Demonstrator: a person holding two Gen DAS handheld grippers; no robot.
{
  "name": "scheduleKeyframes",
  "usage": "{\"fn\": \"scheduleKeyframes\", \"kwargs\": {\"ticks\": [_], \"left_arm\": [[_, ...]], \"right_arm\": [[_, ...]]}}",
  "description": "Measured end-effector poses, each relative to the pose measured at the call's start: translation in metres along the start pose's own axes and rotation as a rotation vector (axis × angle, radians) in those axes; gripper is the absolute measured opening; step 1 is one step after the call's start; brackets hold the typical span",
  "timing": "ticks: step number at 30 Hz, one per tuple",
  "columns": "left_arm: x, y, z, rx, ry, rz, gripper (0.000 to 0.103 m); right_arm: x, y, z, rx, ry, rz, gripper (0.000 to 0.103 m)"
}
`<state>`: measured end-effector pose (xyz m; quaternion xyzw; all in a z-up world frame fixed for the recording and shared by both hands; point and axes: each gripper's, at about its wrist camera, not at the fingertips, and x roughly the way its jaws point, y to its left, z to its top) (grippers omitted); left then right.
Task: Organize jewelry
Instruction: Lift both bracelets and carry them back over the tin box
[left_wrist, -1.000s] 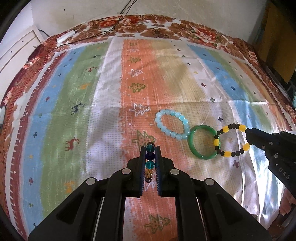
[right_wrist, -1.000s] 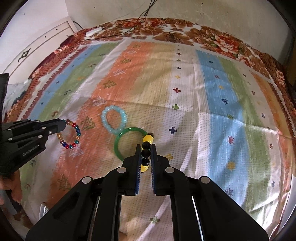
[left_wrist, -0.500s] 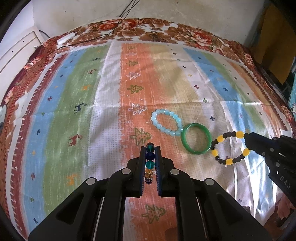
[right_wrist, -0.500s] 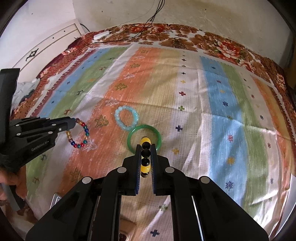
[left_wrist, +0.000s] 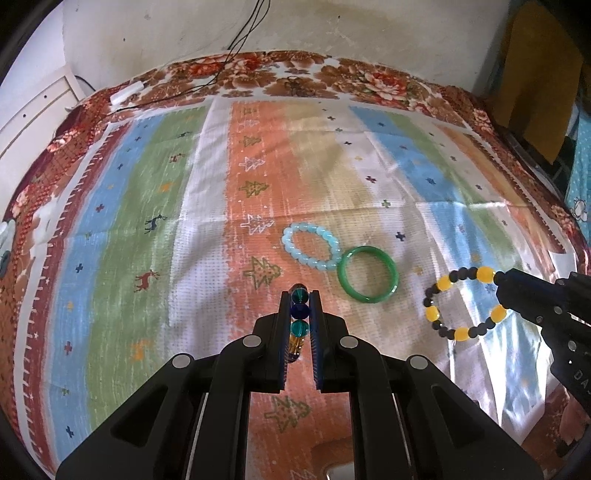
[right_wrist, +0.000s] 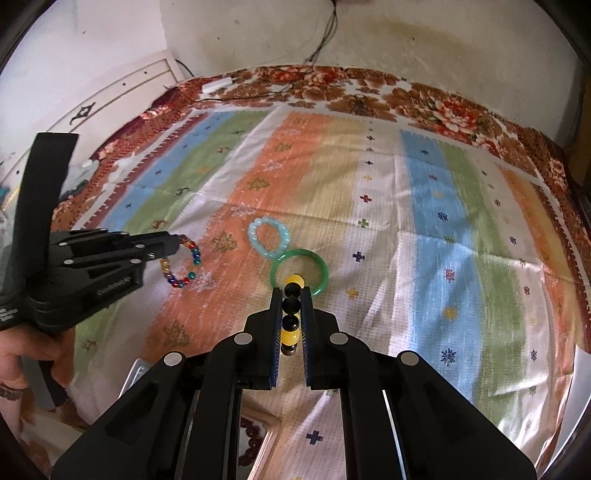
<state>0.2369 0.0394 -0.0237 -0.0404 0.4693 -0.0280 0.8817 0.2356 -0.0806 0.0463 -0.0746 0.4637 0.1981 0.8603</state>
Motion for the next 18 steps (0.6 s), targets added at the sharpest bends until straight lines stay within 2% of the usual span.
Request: {"fn": "scheduleKeyframes", "kwargs": {"ticks": [8,18], "left_arm": [[-0.029,-0.017,-0.009,0.030,-0.059,-0.035,0.009],[-0.046,-0.021,-0.016,0.037,-0.086,-0.045,0.009]], "right_arm": [[-0.016,0.014,-0.005,-0.019,-0.022,0.027,0.010],[-0.025,0.027,-0.011,-0.042,-0.033,0.048,0.010]]}}
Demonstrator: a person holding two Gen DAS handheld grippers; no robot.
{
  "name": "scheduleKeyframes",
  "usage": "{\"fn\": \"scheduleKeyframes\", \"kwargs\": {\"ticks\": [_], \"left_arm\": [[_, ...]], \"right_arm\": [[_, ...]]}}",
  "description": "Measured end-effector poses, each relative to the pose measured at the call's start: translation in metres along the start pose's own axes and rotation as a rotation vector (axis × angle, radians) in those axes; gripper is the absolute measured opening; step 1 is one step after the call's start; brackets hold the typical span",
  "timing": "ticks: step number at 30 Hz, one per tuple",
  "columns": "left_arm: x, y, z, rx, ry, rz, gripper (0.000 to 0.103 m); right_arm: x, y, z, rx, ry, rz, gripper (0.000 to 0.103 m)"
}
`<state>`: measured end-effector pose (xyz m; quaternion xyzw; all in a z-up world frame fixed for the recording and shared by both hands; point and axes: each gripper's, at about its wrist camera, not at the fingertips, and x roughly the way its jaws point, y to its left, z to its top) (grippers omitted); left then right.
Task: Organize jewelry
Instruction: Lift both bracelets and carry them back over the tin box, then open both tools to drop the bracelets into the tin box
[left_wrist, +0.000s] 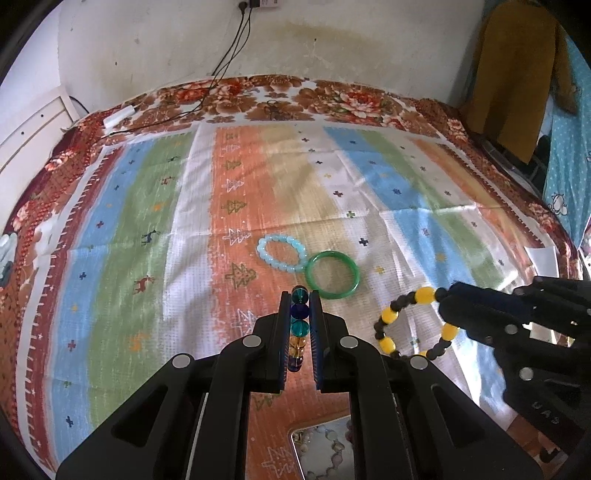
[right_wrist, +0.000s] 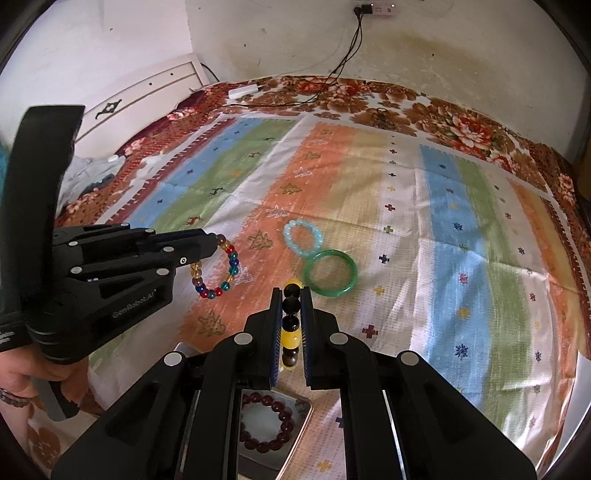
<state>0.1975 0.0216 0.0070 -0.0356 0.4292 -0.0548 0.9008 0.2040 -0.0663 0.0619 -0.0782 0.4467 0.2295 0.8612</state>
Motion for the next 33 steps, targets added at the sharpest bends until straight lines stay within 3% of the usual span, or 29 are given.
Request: {"fn": "scheduleKeyframes", "kwargs": {"ticks": [33], "left_arm": [[-0.045,-0.038,-0.045,0.107,-0.033,-0.044,0.009]], "right_arm": [[-0.037,0.014,-0.036,-0.011,-0.028,0.059,0.010]]}}
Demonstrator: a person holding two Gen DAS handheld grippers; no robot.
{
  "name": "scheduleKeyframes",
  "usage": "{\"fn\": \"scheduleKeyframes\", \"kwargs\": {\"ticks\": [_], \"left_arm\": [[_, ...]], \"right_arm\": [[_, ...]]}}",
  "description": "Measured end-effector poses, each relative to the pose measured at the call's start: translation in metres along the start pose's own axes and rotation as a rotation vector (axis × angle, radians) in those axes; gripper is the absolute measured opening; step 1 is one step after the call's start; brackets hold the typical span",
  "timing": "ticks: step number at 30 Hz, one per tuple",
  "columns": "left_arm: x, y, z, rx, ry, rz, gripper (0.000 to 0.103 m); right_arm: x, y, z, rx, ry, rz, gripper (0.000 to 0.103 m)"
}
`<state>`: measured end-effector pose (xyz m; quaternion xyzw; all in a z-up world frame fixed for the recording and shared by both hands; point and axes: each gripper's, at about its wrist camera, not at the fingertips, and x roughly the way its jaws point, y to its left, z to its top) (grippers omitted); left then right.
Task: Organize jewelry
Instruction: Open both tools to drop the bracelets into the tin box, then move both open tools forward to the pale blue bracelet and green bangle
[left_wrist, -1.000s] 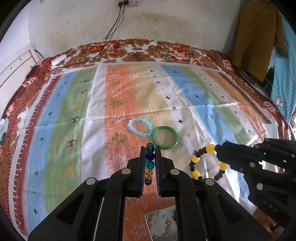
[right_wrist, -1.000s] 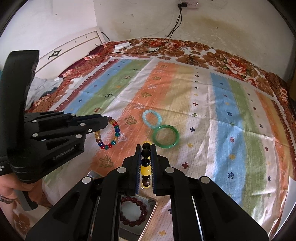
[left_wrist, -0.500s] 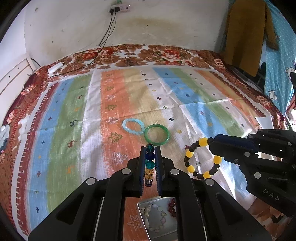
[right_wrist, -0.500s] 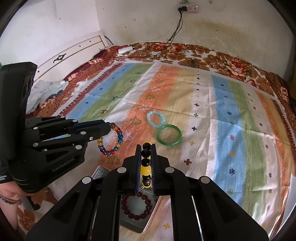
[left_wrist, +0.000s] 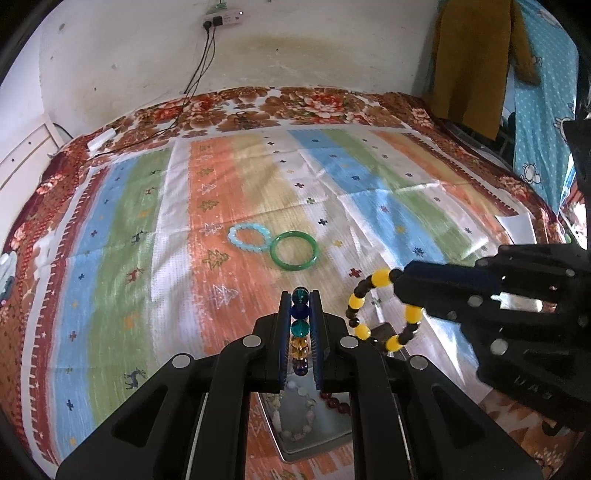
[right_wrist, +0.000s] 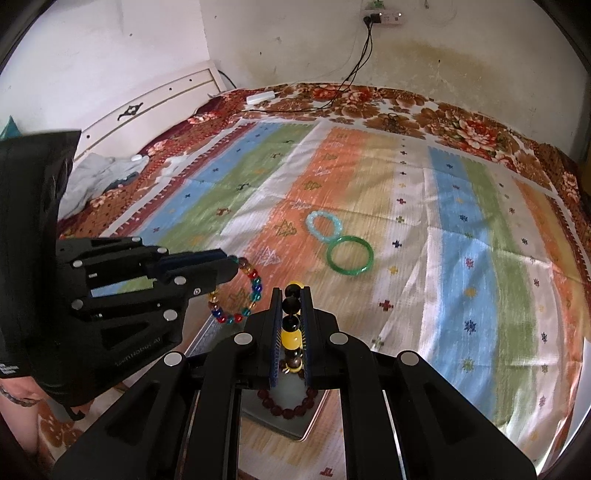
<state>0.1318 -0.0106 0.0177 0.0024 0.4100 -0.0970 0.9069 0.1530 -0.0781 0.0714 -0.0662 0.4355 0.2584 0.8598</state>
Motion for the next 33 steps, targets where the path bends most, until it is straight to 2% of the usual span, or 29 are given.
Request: {"fn": "scheduleKeyframes", "kwargs": {"ticks": [20,21,22,24,30,33], "left_arm": [[-0.004,-0.010,-0.030,0.019,0.044,-0.013,0.010],[-0.004,-0.008,-0.031,0.008,0.047,-0.016,0.011],[-0.004,-0.006,-0.031,-0.003,0.051,-0.021,0.016],[-0.006,0.000,-0.031,-0.026,0.050,-0.025,0.027],[-0.002,0.024,-0.028,-0.090,0.054,0.051,0.032],[0.001,0.029,-0.027,-0.090,0.054,0.083,0.040]], "right_arm": [[-0.005,0.011,-0.027,0.002,0.039,0.055,0.011],[-0.005,0.011,-0.027,0.010,0.035,0.059,0.016],[-0.005,0.009,-0.028,0.019,0.031,0.054,0.036],[-0.010,0.006,-0.027,0.036,-0.002,0.043,0.055],[-0.008,-0.007,-0.024,0.059,-0.019,-0.027,0.055],[-0.003,-0.014,-0.023,0.068,-0.017,-0.058,0.055]]}}
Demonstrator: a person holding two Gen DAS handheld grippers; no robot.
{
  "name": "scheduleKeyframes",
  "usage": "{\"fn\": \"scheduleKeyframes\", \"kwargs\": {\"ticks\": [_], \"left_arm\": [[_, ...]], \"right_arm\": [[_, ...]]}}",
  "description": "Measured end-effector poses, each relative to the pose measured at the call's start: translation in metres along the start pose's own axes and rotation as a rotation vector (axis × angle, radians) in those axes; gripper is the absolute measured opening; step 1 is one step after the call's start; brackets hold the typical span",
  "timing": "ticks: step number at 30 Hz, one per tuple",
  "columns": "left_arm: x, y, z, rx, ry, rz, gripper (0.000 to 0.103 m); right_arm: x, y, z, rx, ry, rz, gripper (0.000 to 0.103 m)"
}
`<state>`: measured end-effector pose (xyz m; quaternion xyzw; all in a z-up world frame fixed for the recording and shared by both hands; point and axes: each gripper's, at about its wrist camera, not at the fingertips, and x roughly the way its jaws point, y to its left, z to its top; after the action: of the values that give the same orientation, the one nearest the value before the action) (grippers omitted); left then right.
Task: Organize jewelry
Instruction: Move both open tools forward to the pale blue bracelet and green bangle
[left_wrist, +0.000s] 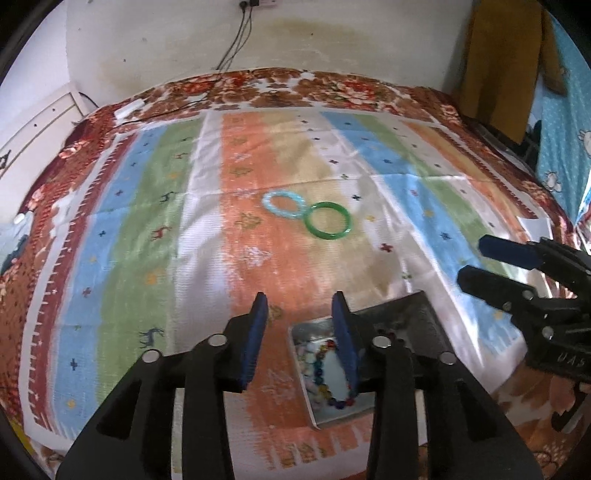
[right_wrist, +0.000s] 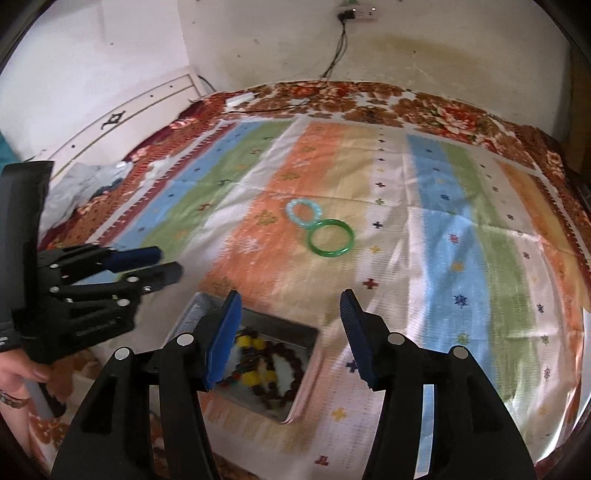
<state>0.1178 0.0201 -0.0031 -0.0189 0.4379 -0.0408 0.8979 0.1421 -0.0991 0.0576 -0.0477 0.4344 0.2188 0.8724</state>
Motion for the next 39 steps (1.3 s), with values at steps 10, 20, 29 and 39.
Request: {"fn": "scheduleKeyframes", "kwargs": {"ticks": [10,20,29,39], "left_arm": [[0.006,0.002,0.009,0.011,-0.011,0.037,0.064],[0.021,0.013,0.024,-0.019,-0.003,0.054,0.073],[0.045,0.025,0.042,-0.049,0.008,0.114,0.076],[0.063,0.020,0.060,-0.035,0.006,0.103,0.076]], "right_arm": [[0.016,-0.014,0.008,0.025,0.005,-0.043,0.058],[0.035,-0.025,0.019,0.037,0.010,-0.064,0.072],[0.056,-0.040,0.030,0.087,0.034,-0.093,0.074],[0.069,-0.044,0.037,0.099,0.031,-0.127,0.074]]}}
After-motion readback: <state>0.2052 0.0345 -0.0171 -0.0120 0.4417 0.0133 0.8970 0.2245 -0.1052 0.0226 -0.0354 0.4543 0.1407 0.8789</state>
